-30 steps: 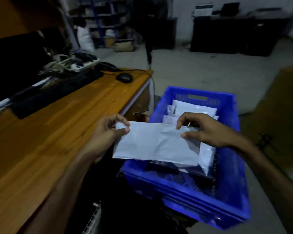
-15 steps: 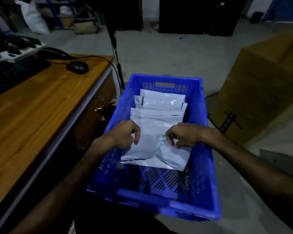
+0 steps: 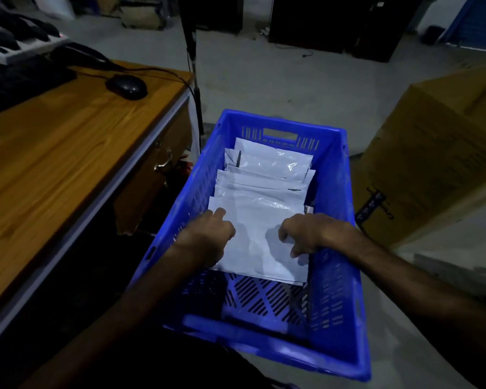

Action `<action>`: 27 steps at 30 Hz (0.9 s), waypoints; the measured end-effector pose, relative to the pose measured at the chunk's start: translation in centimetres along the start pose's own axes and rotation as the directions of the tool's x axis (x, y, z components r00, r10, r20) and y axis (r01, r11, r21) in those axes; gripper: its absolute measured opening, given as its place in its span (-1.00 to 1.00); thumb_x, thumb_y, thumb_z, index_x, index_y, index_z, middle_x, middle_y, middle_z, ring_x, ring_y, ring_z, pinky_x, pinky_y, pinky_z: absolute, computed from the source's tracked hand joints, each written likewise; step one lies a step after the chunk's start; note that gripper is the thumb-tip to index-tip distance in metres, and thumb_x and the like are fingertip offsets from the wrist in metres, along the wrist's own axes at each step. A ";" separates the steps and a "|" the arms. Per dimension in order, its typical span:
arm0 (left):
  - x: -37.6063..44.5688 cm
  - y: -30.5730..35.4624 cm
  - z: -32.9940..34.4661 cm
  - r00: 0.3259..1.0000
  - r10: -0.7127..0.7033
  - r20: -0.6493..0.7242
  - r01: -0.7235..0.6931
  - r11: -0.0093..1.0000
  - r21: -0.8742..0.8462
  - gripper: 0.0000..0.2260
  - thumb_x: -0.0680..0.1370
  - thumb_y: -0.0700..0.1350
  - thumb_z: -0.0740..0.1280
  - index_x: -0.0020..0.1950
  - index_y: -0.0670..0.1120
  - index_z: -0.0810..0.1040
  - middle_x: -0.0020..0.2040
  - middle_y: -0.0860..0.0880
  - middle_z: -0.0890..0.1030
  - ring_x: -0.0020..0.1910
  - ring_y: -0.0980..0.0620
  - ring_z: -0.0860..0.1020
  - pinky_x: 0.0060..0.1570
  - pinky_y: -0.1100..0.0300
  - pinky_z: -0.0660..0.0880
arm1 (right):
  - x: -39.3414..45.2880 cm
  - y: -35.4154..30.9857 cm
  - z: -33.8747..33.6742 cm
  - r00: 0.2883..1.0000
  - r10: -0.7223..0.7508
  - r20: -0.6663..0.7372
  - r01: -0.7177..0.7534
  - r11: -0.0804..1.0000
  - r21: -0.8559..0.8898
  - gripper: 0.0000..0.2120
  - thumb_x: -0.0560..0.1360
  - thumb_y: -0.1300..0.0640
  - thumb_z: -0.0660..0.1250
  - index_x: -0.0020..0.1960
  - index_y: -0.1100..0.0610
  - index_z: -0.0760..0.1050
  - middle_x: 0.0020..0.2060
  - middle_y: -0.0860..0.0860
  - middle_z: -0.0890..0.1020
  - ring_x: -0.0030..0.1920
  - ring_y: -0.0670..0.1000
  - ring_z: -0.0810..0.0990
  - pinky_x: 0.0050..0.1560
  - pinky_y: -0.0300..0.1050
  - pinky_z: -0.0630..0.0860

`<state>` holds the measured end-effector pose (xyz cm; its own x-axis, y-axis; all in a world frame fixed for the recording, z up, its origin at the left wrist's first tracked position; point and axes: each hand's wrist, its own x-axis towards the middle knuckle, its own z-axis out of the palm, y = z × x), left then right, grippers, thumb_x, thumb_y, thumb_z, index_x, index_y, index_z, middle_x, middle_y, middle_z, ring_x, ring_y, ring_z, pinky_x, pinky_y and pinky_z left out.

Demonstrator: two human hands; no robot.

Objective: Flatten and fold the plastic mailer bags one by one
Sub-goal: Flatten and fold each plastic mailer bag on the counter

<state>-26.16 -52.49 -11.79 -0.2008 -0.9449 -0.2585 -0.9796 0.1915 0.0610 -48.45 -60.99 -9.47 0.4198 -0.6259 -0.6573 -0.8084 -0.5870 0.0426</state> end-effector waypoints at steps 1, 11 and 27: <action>-0.3 0.0 0.6 1.000 0.016 -0.017 -0.015 1.000 0.015 -0.79 0.55 -0.26 0.31 0.13 -0.04 0.60 0.29 -0.15 0.42 0.18 -0.18 0.49 -0.07 0.09 0.35 | -0.1 -0.2 0.1 1.000 0.014 0.008 -0.013 1.000 -0.028 -0.66 0.52 -0.04 0.51 0.19 0.03 0.49 0.22 0.04 0.56 0.17 0.13 0.58 -0.04 -0.04 0.41; -1.4 0.3 6.5 0.879 -0.025 0.476 0.069 0.995 -0.074 -0.54 0.58 0.03 0.29 0.45 -0.09 0.49 0.54 -0.21 0.33 0.51 -0.21 0.35 0.49 -0.18 0.30 | -3.0 -3.9 3.3 0.997 -0.075 0.016 0.076 0.967 -0.244 -0.26 0.54 -0.09 0.48 0.58 0.14 0.27 0.65 0.23 -0.20 0.65 0.28 -0.10 0.49 0.26 0.28; 1.6 -0.5 7.9 0.897 -0.121 0.426 0.181 0.978 -0.101 -0.23 0.45 0.16 0.32 0.65 0.09 0.18 0.69 -0.14 -0.16 0.55 -0.30 0.31 0.44 -0.10 0.27 | -0.8 -5.4 3.9 0.959 0.033 0.281 0.061 0.945 -0.320 -0.26 0.63 0.01 0.38 0.67 0.11 0.07 0.66 0.01 -0.29 0.64 0.27 -0.23 0.42 0.51 0.27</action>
<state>-26.04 -52.03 -19.80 -0.0645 -0.7572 -0.6499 -0.9938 -0.0102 0.1105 -46.07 -55.34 -12.14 0.2603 -0.4756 -0.8403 -0.6065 -0.7577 0.2410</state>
